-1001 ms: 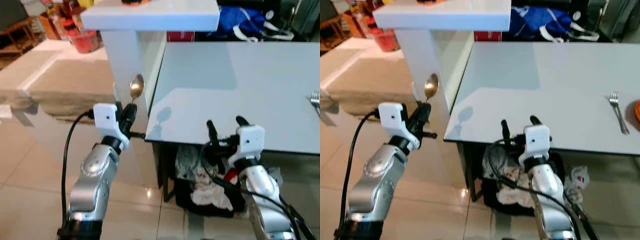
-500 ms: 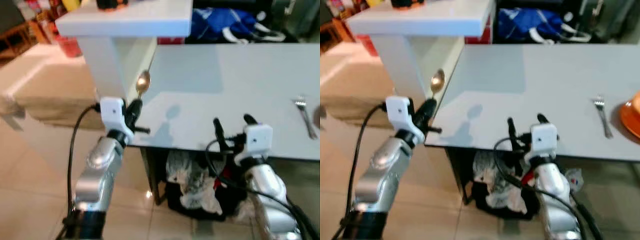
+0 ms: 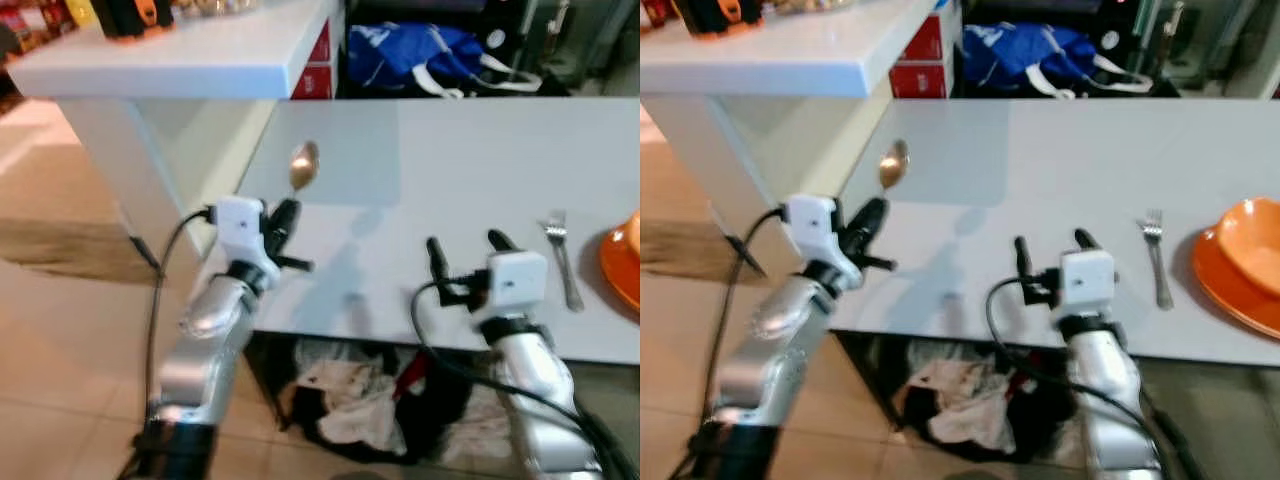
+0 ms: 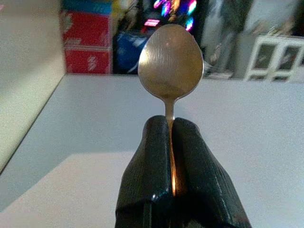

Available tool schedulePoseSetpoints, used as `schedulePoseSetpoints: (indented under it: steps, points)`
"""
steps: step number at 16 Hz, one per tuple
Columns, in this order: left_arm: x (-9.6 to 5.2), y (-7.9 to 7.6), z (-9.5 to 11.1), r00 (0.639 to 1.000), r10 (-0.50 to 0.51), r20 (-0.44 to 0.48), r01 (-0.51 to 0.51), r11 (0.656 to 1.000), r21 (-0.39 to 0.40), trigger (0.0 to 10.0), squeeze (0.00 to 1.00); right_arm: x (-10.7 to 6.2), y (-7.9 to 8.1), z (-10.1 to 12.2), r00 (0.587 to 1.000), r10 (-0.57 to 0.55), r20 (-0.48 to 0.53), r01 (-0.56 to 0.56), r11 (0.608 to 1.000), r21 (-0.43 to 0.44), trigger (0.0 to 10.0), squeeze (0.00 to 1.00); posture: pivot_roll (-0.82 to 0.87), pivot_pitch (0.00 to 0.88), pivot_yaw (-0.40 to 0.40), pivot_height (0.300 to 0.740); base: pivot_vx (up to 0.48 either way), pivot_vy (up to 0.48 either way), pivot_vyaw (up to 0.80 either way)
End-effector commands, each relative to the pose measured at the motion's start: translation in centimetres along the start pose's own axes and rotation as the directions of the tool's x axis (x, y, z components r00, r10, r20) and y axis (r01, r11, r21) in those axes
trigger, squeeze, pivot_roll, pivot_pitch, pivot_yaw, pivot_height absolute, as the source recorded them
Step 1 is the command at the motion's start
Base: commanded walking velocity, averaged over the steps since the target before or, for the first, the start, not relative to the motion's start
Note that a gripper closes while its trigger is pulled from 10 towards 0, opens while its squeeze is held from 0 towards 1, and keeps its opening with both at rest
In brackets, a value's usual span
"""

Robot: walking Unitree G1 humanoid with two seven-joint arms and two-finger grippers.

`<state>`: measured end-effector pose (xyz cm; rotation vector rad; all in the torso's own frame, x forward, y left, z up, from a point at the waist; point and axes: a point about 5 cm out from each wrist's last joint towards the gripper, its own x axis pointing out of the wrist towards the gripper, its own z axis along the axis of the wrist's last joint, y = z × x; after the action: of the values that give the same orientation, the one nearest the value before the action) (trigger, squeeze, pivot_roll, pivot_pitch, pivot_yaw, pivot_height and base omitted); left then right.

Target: Setting the table

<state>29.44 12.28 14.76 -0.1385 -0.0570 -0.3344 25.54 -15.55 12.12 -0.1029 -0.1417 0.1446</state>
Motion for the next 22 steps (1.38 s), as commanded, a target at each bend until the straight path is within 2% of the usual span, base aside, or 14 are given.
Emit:
schedulePoseSetpoints:
  steps: [1,3,4,10,12,16,18,20,22]
  points:
    - [0.1,-0.3,0.6,0.999,-0.016,0.029,0.016,1.0,-0.001,0.0,0.0,0.1,-0.8,1.2,0.999,-0.026,0.043,0.027,0.999,-0.025,10.0,0.0,-0.18,0.0,0.102,0.74,0.0,-0.424,0.0]
    - [0.1,-0.5,0.6,0.999,-0.023,0.03,0.023,1.0,-0.002,0.0,0.0,0.1,-1.6,3.3,0.993,-0.051,0.108,0.056,0.998,-0.04,10.0,0.0,-0.19,0.0,0.104,0.74,0.0,-0.422,0.0]
    - [0.1,-0.7,0.5,0.999,-0.032,0.028,0.032,0.999,-0.007,0.0,0.0,-0.1,-1.7,3.4,0.993,-0.057,0.107,0.062,0.997,-0.046,10.0,0.0,-0.2,0.0,0.106,0.74,0.0,-0.424,0.0]
    - [0.1,-1.3,0.5,0.997,-0.068,0.029,0.068,0.998,-0.015,0.0,0.0,-0.7,-1.2,2.6,0.996,-0.063,0.059,0.065,0.997,-0.033,10.0,0.0,-0.2,0.0,0.112,0.74,0.0,-0.446,0.0]
    - [0.2,-1.1,0.3,0.998,-0.054,0.018,0.055,0.998,-0.018,0.0,0.0,-0.6,-0.9,2.6,0.997,-0.053,0.06,0.055,0.998,-0.031,10.0,0.0,-0.2,0.0,0.109,0.74,0.0,-0.459,0.0]
    - [0.1,-1.0,0.5,0.998,-0.053,0.03,0.054,0.998,-0.037,0.0,0.0,-0.4,-0.3,2.6,0.998,-0.023,0.053,0.025,0.999,-0.035,10.0,0.0,-0.2,0.0,0.104,0.74,0.273,-0.392,-0.73]
    - [0.1,-0.7,0.5,0.999,-0.023,0.033,0.025,0.998,-0.052,0.0,0.0,-0.4,-0.5,2.7,0.998,-0.019,0.055,0.022,0.999,-0.047,10.0,0.0,-0.19,0.0,0.1,0.74,0.187,-0.148,0.0]
    - [0.2,-0.2,0.4,1.0,0.013,0.016,-0.012,1.0,-0.019,0.0,0.0,-0.4,-0.5,2.7,0.998,-0.016,0.055,0.018,0.999,-0.046,10.0,0.0,-0.19,0.0,0.097,0.74,0.0,0.0,0.0]
    - [0.4,0.1,0.6,0.999,0.032,0.018,-0.032,0.999,-0.019,0.0,0.0,-0.4,-0.5,2.7,0.999,-0.013,0.053,0.015,0.999,-0.046,10.0,0.0,-0.19,0.0,0.096,0.74,0.0,0.0,0.0]
